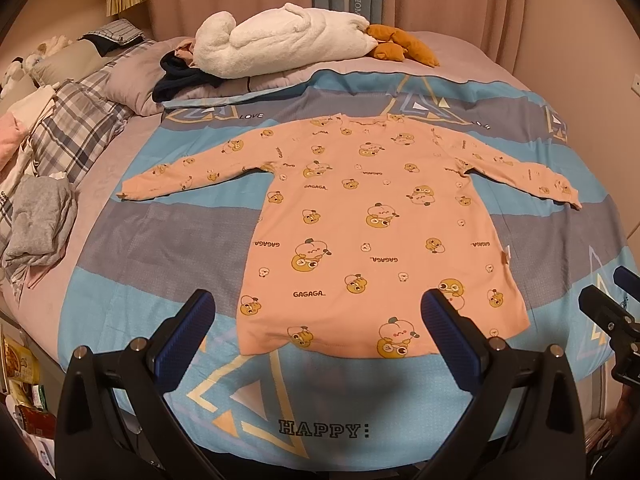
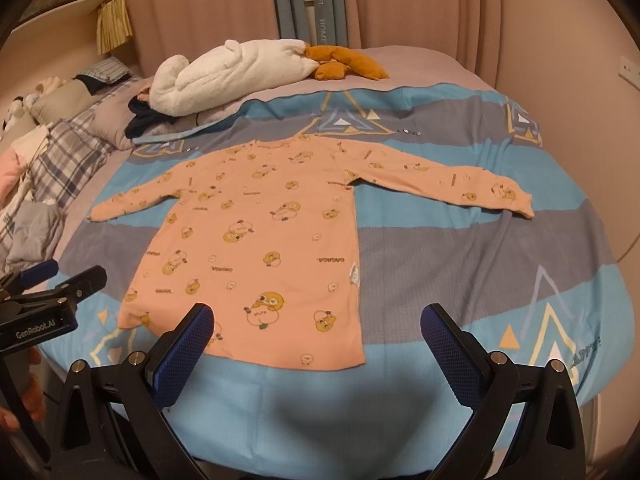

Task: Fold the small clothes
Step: 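Grasp the peach shirt's sleeve cuff with the right gripper and lift it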

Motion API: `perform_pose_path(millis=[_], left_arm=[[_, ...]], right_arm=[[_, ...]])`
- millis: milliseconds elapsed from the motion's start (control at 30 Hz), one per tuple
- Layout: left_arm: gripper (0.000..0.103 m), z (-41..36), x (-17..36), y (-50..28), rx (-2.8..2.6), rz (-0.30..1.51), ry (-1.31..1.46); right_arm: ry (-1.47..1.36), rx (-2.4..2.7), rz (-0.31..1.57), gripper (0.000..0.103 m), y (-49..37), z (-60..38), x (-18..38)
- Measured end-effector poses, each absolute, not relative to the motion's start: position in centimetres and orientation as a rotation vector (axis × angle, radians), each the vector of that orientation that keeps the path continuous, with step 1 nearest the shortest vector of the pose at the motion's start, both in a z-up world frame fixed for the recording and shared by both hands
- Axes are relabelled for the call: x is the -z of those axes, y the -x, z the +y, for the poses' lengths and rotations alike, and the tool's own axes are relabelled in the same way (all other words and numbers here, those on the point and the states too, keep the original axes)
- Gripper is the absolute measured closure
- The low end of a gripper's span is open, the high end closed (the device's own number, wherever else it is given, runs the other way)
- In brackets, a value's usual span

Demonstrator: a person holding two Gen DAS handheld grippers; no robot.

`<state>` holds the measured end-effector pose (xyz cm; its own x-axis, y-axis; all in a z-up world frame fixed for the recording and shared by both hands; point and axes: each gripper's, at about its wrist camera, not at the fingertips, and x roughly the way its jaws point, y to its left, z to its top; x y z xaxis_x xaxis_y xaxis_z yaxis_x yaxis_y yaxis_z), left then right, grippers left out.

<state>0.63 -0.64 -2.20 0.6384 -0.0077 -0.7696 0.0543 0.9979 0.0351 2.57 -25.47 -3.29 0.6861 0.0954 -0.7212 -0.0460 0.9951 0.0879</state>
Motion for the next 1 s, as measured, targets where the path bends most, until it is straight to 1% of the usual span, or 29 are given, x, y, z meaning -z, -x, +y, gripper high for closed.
perform_pose_path(millis=[233,367,533,667,733,867,1000], left_arm=[[0.0,-1.0,2.4,-1.3,0.046,0.892,-0.052],[0.0,-0.7,3.4,-2.3,0.062,0.919,0.0],[0.0,0.4,5.4,-4.6,0.149,0.977,0.152],[0.0,1.5,7.1,-6.8,0.223,1.003,0.342],[0.0,1.8,7.5,-7.8,0.226,0.998,0.394],[0.0,2.3,7.7,-9.9,0.199,0.979,0.429],[0.0,2.6,8.0,-12.0,0.162,0.968,0.397]], right_arm=[[-0.083,-0.07,0.822,0.001,-2.9,-26.1,4.1],[-0.13,-0.086,0.825,0.001,-3.5,-27.3,5.0],[-0.349,-0.096,0.814,0.001,-5.1,-32.4,7.2],[-0.603,-0.056,0.757,0.001,-6.3,-38.7,9.2],[-0.709,-0.024,0.715,0.001,-7.1,-41.8,10.3],[-0.869,0.07,0.661,0.001,-9.7,-47.2,12.4],[-0.978,0.133,0.626,0.001,-12.9,-50.8,14.0]])
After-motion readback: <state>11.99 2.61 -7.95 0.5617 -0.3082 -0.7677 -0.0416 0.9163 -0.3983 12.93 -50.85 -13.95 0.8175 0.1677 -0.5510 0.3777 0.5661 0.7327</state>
